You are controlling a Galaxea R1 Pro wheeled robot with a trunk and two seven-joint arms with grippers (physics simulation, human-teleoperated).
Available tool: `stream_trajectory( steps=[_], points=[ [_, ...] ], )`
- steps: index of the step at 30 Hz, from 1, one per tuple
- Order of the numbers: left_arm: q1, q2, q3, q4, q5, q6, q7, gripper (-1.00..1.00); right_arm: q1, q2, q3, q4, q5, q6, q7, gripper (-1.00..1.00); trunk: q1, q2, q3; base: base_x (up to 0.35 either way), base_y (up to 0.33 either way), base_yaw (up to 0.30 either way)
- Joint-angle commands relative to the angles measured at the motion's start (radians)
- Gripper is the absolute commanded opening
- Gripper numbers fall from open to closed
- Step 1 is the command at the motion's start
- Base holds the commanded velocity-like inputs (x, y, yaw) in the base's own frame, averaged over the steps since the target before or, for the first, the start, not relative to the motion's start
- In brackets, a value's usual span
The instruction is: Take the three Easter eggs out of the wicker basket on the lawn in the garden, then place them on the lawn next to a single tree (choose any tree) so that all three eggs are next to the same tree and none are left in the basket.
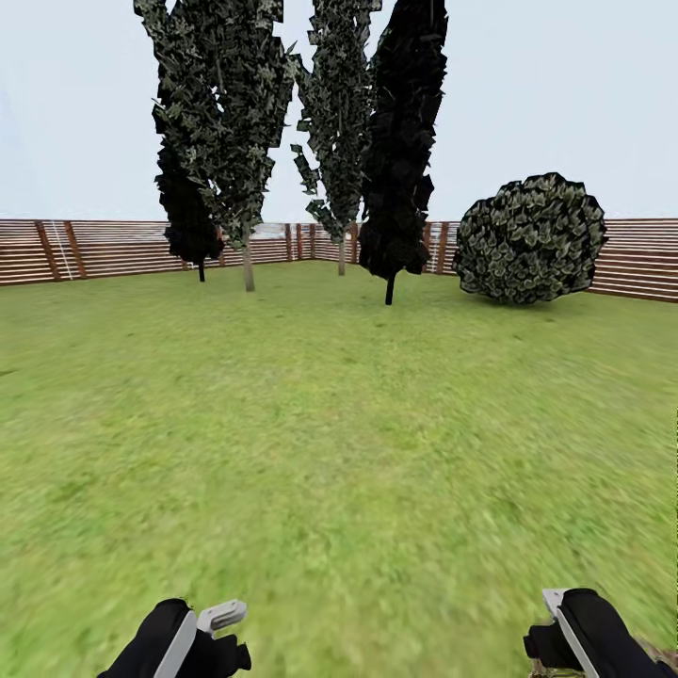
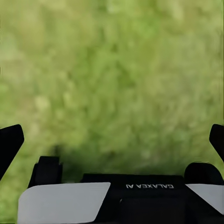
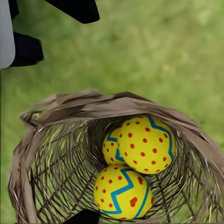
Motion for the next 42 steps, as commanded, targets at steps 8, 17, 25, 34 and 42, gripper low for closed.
stream_trajectory(
  steps=[8, 17, 25, 34, 42],
  points=[
    [0.0, -0.001, 0.0, -0.001, 0.004, 0.004, 0.001, 1.0, -0.001, 0.0, 0.0, -0.001, 0.004, 0.004, 0.006, 1.0, 0.03, -0.057, -0.026, -0.3, 0.02, 0.0],
    [-0.001, -0.003, 0.0, -0.001, 0.004, 0.004, 0.001, 1.0, -0.001, 0.0, -0.001, 0.0, 0.003, 0.004, 0.005, 1.0, 0.065, -0.12, -0.054, -0.051, 0.001, 0.0],
    [-0.001, -0.004, 0.0, 0.0, 0.004, 0.004, 0.0, 1.0, 0.0, 0.001, 0.0, 0.0, 0.004, 0.004, 0.005, 1.0, 0.095, -0.176, -0.08, 0.0, 0.0, 0.0],
    [-0.001, -0.005, 0.037, 0.0, 0.011, 0.004, -0.007, 1.0, 0.0, 0.002, 0.0, 0.001, 0.006, 0.004, 0.006, 1.0, 0.13, -0.239, -0.108, 0.114, -0.053, 0.0],
    [-0.001, -0.006, 0.04, 0.0, 0.011, 0.004, -0.005, 1.0, -0.001, 0.002, 0.002, 0.002, 0.006, 0.004, 0.006, 1.0, 0.161, -0.295, -0.133, 0.037, -0.014, 0.0]
  ],
)
